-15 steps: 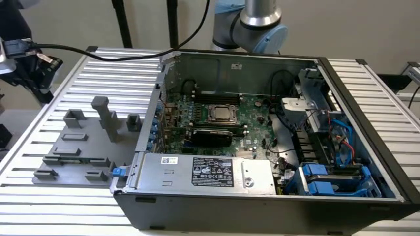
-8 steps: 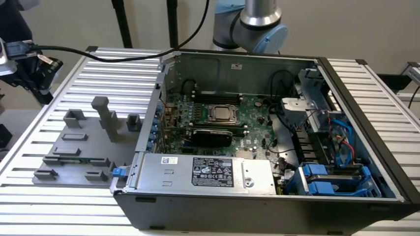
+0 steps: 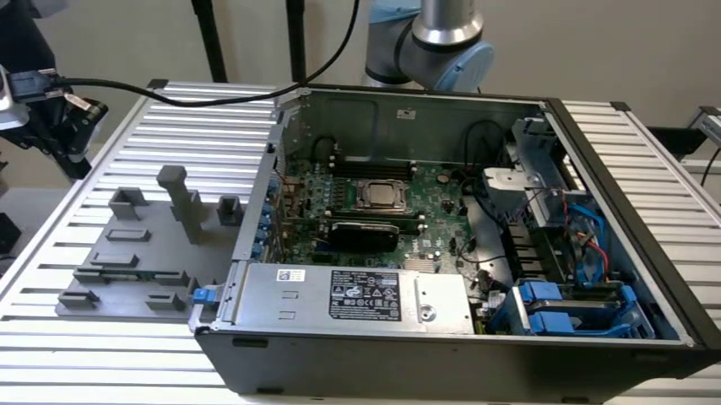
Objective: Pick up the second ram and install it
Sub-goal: 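Pick up the second ram and move it above second insertion slot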
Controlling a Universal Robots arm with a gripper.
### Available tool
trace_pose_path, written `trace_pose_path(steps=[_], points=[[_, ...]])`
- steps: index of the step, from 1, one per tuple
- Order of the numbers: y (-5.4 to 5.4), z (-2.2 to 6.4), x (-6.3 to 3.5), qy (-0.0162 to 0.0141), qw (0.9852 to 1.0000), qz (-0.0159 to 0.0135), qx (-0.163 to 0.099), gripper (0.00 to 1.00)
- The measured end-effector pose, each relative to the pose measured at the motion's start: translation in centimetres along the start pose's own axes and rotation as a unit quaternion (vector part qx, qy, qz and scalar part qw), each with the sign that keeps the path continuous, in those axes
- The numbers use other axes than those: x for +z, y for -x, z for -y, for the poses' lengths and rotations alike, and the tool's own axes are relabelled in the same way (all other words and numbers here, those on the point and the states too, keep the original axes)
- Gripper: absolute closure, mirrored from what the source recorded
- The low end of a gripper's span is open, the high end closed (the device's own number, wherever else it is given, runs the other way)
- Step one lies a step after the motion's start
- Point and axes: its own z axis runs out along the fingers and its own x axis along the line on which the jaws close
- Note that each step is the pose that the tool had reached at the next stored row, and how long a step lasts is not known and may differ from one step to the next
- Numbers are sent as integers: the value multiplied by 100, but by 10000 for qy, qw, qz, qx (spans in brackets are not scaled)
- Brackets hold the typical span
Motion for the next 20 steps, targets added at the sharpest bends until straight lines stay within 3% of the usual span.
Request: trace_pose_path(steps=[8,12,16,20], points=[[78,-4,18,0,9998,-12,-184,89],[84,-4,47,-12,9990,-63,-445,89],[84,-3,63,-16,9967,-122,-796,89],[84,-3,76,-20,9931,-175,-1159,89]])
